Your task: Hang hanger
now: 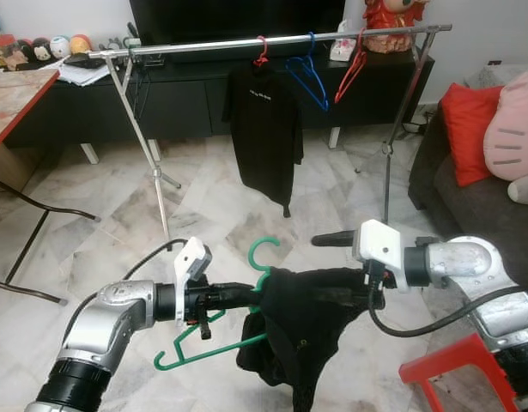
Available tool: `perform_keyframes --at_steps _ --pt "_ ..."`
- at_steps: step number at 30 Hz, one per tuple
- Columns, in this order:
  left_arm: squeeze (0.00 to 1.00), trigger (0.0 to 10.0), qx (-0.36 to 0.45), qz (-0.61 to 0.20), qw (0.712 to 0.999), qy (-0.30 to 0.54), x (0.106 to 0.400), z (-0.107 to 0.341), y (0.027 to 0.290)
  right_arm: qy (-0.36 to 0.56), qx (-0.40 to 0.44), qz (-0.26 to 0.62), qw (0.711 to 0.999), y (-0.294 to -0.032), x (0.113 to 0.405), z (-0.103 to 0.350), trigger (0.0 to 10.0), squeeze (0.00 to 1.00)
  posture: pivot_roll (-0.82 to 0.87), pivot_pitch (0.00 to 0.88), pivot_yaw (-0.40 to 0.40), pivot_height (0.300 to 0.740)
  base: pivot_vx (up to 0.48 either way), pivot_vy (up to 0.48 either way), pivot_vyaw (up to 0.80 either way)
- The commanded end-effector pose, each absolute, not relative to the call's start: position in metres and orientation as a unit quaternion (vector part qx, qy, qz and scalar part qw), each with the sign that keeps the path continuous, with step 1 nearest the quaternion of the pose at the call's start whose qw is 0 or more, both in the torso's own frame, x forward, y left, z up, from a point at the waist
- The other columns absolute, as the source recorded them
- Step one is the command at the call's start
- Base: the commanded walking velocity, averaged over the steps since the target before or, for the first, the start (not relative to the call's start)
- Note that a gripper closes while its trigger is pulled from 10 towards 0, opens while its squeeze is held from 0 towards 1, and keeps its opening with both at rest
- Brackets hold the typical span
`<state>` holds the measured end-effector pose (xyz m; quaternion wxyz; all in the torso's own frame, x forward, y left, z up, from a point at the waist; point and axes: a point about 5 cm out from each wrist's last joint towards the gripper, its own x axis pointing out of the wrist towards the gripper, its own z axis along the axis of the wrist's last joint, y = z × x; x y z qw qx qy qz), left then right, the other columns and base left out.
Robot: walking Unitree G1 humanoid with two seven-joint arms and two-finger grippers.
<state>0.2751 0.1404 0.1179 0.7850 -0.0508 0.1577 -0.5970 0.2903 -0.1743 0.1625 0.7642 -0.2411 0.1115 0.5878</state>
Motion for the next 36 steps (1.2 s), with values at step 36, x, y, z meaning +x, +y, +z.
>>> perform_keyframes --at_steps 36 --pt "0.0 10.0 -0.054 -0.622 0.767 0.152 0.271 0.125 0.135 0.136 -0.22 0.654 0.711 -0.161 0.288 0.132 10.0 0.0 -0.02 0.043 0.047 0.74 0.0 0.0 0.0"
